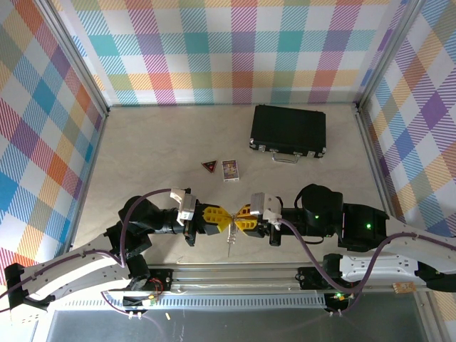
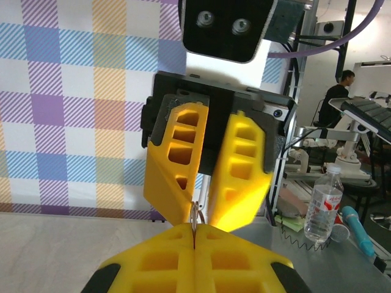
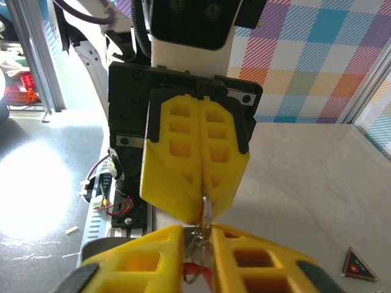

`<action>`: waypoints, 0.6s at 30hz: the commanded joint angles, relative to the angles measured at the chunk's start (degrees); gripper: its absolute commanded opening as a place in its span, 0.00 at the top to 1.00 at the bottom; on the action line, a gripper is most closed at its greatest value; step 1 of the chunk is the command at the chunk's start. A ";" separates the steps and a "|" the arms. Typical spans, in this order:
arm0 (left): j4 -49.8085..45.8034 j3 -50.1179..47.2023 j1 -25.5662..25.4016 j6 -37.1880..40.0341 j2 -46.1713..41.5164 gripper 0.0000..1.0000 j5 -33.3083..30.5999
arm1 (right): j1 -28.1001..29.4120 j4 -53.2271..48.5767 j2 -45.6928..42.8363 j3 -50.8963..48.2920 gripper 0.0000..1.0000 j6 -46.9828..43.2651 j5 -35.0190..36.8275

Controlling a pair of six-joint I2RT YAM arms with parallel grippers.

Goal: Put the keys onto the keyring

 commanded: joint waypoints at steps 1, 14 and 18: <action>3.55 -0.20 -0.34 -0.77 -0.91 1.00 0.77 | 0.03 1.56 0.13 0.04 0.91 0.00 0.62; -15.17 4.54 -0.35 7.68 -2.36 0.86 -3.41 | 0.14 -7.93 3.37 4.64 1.00 -2.09 5.23; -20.64 5.83 -0.35 10.86 -2.20 0.83 -6.07 | 0.12 -9.23 5.05 5.96 1.00 -2.68 5.34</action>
